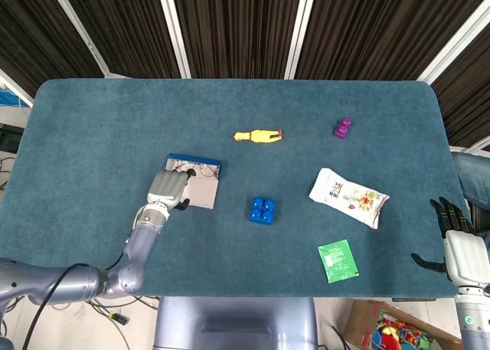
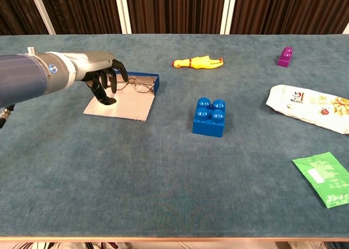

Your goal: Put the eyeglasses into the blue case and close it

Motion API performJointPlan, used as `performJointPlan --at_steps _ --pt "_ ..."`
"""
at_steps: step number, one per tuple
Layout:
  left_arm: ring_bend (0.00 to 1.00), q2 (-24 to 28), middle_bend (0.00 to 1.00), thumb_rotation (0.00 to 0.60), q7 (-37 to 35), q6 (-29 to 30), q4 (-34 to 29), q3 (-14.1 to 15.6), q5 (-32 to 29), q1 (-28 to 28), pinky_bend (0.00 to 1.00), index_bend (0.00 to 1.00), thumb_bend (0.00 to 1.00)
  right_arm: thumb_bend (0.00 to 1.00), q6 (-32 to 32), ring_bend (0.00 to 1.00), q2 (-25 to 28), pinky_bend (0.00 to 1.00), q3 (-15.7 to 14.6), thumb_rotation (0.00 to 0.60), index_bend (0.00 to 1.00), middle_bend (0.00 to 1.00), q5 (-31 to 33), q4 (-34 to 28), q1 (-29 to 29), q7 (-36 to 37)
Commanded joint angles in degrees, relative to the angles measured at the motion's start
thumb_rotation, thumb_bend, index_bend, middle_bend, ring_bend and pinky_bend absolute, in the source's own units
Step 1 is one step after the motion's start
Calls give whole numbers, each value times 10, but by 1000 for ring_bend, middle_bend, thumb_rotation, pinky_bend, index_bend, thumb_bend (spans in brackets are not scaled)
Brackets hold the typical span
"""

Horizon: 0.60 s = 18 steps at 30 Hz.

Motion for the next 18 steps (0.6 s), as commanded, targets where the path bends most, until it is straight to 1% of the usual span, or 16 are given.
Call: performJointPlan --at_steps 1,5,10,14,18 --pt "225 9 284 600 -30 12 2 31 73 28 324 197 222 61 0 0 0 174 0 600 87 0 0 0 0 0" --pt "224 4 284 600 -42 23 22 50 125 44 324 196 222 61 -1 0 0 174 0 600 87 0 2 -1 0 1" --pt "225 -7 283 600 -52 20 45 65 155 59 321 203 202 61 0 0 1 174 1 600 88 0 2 -1 0 2" --pt "224 -19 284 600 -61 18 65 70 175 69 315 221 199 61 -1 0 1 174 1 600 87 0 2 -1 0 2" --pt "223 -35 280 600 -64 18 86 67 186 76 312 225 199 61 -1 0 1 174 0 600 88 0 2 -1 0 2"
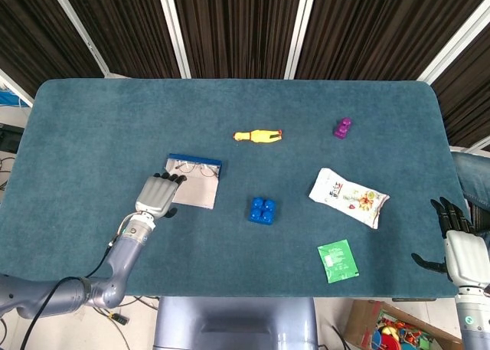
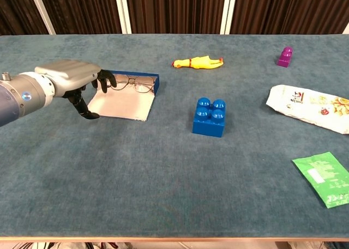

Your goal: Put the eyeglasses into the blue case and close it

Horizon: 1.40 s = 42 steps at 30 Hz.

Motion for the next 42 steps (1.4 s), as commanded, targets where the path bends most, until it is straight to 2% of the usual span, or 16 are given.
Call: performJointPlan --at_steps 1,18,27,42 --pt "221 -12 277 600 -2 -1 14 -1 11 5 309 225 199 61 0 0 0 174 0 600 87 0 0 0 0 0" --pt "212 -55 226 600 27 -20 62 -20 41 8 282 217 200 62 1 0 0 174 1 600 88 0 3 -1 0 -2" --pt "146 -71 204 600 38 -29 83 -28 47 9 147 195 200 62 -1 0 1 174 1 600 88 0 4 -2 0 0" --pt "142 -85 190 600 42 -34 104 -43 58 19 144 197 200 62 -3 0 1 174 1 600 88 0 5 -2 0 -1"
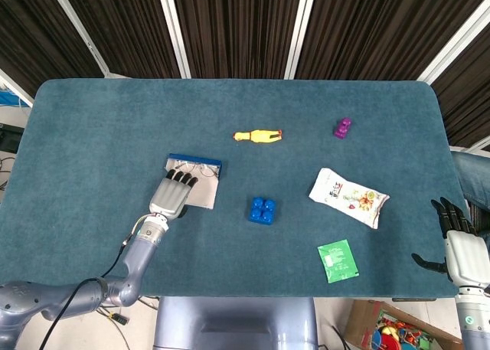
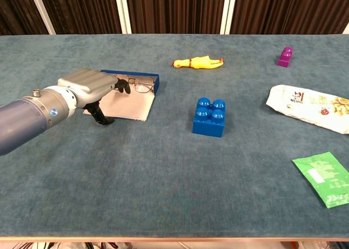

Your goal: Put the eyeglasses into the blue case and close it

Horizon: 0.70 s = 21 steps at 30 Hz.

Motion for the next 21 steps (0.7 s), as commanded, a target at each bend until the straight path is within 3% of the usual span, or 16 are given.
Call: performJointPlan --at_steps 1,8,21 --pt "140 -2 187 600 1 -1 2 -2 2 1 144 197 201 62 0 0 0 174 0 600 87 0 0 0 0 0" --pt "133 -11 176 600 4 -7 13 -10 6 1 145 210 202 61 0 0 0 174 0 600 88 0 1 0 0 0" --pt "132 -25 171 600 18 0 38 -25 19 -3 154 280 357 63 -5 0 3 174 1 600 88 0 6 -4 1 1"
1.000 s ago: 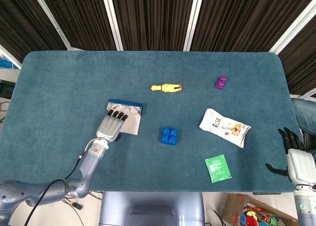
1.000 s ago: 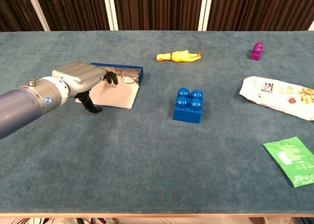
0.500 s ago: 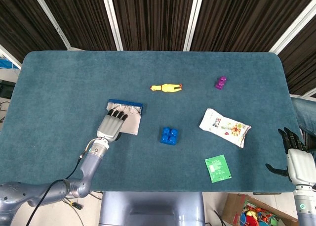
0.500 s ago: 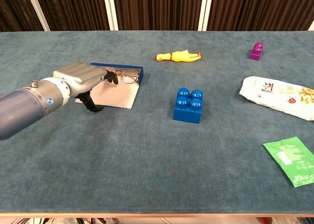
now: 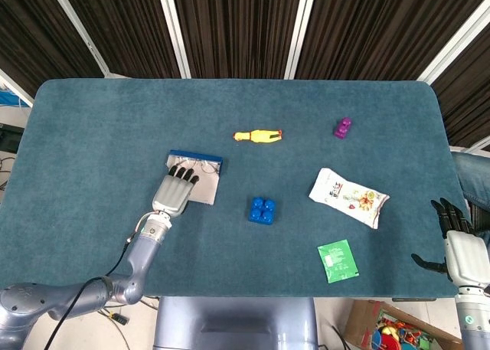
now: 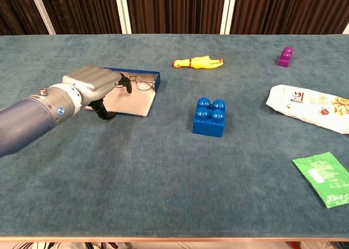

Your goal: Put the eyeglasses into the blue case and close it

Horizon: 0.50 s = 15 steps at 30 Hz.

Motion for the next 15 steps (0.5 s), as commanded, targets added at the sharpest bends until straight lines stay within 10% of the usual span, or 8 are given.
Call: performJointPlan --at_steps 1,15 --pt "132 -4 171 600 4 -2 9 -6 1 -4 154 288 364 63 0 0 0 174 0 600 88 0 0 0 0 0" --pt "132 -38 171 600 1 -13 102 -65 -10 -38 154 346 394 64 -3 0 2 174 -1 600 89 0 2 -3 0 2"
